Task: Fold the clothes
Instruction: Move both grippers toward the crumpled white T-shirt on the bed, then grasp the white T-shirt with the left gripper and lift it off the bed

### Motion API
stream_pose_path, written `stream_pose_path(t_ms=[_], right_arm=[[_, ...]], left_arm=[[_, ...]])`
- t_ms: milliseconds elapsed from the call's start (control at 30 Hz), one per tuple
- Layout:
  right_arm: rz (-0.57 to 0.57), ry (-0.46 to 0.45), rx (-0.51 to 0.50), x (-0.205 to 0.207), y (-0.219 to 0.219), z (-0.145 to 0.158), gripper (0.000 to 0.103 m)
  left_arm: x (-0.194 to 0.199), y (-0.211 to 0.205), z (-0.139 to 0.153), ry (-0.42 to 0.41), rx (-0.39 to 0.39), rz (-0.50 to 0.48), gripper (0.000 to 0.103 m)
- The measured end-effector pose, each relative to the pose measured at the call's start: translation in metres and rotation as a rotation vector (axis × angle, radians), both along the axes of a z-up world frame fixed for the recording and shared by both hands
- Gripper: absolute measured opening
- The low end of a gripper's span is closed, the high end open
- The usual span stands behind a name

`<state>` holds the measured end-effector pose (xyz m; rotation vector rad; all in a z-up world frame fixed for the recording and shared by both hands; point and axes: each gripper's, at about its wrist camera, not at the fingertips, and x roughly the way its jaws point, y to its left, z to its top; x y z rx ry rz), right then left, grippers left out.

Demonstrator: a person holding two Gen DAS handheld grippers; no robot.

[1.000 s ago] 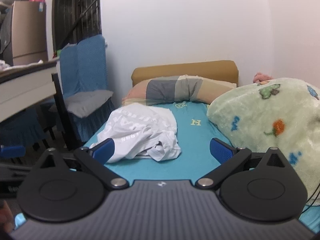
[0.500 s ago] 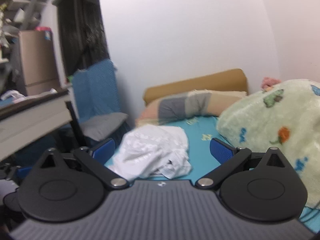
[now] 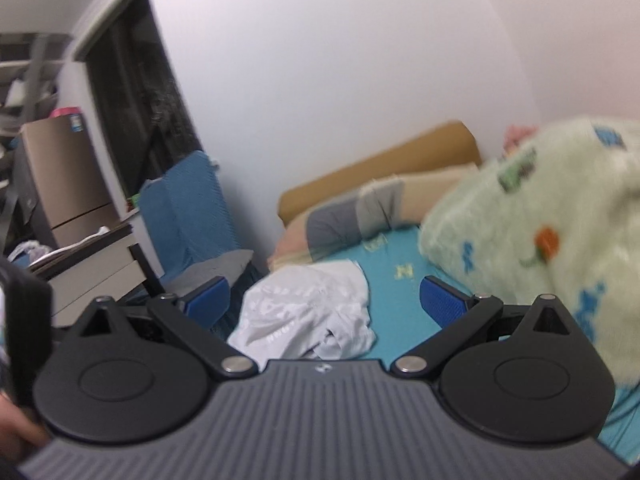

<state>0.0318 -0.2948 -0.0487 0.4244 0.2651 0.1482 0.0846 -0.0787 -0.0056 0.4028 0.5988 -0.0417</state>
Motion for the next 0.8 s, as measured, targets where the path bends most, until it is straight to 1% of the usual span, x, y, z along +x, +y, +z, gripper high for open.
stream_pose_path(t_ms=[167, 200, 267, 333, 400, 500, 567, 600, 633, 667, 700, 800], right_arm=[[-0.117, 0.086, -0.044, 0.019, 0.005, -0.022, 0.103], [-0.126, 0.101, -0.044, 0.025, 0.004, -0.028, 0.103], [-0.129, 0.132, -0.049, 0.038, 0.007, -0.039, 0.103], [-0.130, 0.166, -0.054, 0.053, 0.011, -0.050, 0.103], [-0.128, 0.195, -0.061, 0.066, 0.017, -0.061, 0.103], [-0.116, 0.204, -0.101, 0.084, 0.031, -0.076, 0.103], [-0.097, 0.203, -0.131, 0.095, 0.040, -0.084, 0.103], [-0.085, 0.200, -0.153, 0.099, 0.046, -0.089, 0.103], [-0.079, 0.200, -0.170, 0.102, 0.050, -0.092, 0.103], [-0.073, 0.200, -0.186, 0.105, 0.054, -0.096, 0.103], [-0.066, 0.200, -0.203, 0.108, 0.058, -0.099, 0.103], [-0.054, 0.199, -0.229, 0.118, 0.066, -0.106, 0.103]], left_arm=[[0.044, 0.018, -0.051, 0.065, 0.011, -0.026, 0.095], [0.051, 0.021, -0.061, 0.062, 0.016, -0.029, 0.092], [0.066, 0.029, -0.081, 0.055, 0.027, -0.035, 0.091], [0.081, 0.036, -0.102, 0.049, 0.037, -0.042, 0.086], [0.093, 0.041, -0.116, 0.018, 0.034, -0.069, 0.083], [0.110, 0.041, -0.130, -0.046, 0.005, -0.119, 0.083], [0.123, 0.036, -0.141, -0.062, 0.040, -0.141, 0.079], [0.129, 0.033, -0.147, -0.063, 0.067, -0.153, 0.063], [0.133, 0.032, -0.150, -0.059, 0.099, -0.166, 0.040], [0.136, 0.032, -0.149, -0.067, 0.108, -0.169, 0.029], [0.135, 0.036, -0.144, -0.091, 0.084, -0.163, 0.015], [0.124, 0.051, -0.112, -0.178, -0.007, -0.182, 0.010]])
